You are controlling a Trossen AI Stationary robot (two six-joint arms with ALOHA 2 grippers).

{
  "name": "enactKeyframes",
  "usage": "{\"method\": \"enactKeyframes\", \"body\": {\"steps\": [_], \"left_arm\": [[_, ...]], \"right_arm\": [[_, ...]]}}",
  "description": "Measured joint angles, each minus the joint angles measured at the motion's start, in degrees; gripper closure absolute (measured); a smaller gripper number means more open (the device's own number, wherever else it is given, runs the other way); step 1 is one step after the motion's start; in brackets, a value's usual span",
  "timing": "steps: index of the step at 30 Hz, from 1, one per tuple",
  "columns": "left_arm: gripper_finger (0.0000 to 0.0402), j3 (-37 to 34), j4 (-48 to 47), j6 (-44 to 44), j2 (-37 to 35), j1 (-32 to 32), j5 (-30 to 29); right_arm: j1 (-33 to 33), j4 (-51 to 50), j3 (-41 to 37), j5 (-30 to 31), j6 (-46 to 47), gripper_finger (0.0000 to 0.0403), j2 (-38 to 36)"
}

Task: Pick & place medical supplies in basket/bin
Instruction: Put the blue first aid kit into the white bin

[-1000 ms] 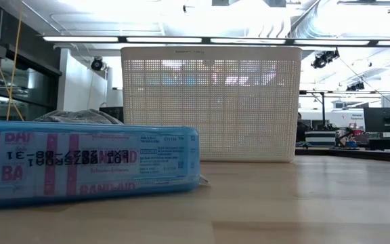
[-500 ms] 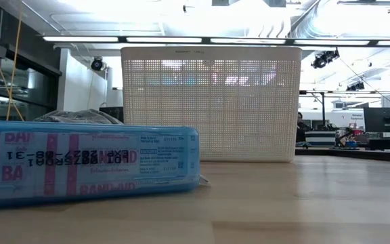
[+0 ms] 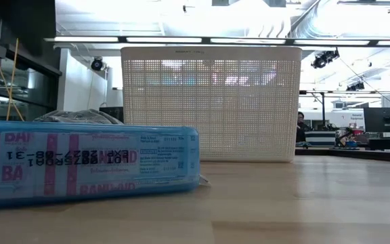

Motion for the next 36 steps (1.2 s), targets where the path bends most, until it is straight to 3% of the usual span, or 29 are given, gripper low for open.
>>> {"method": "enactKeyframes", "body": {"steps": [7, 17, 29, 36], "left_arm": [[0.0021, -7.5, 7.33, -2.44, -0.02, -0.77, 0.87], [0.0021, -17.79, 13.85, -15.04, -0.02, -7.91, 2.57], [0.0021, -19.11, 18.15, -15.96, -0.02, -13.07, 2.22], [0.0021, -19.11, 18.29, -13.73, -0.02, -13.0, 2.19]], "right_arm": [[-1.52, 14.2, -7.38, 0.33, 0.95, 0.0268, 0.0], [-6.21, 34.15, -17.4, -0.15, 0.44, 0.031, 0.0], [-11.79, 58.84, -25.76, -7.24, -3.88, 0.0331, 0.0], [-11.98, 63.52, -28.43, -7.32, -2.52, 0.0332, 0.0]]}}
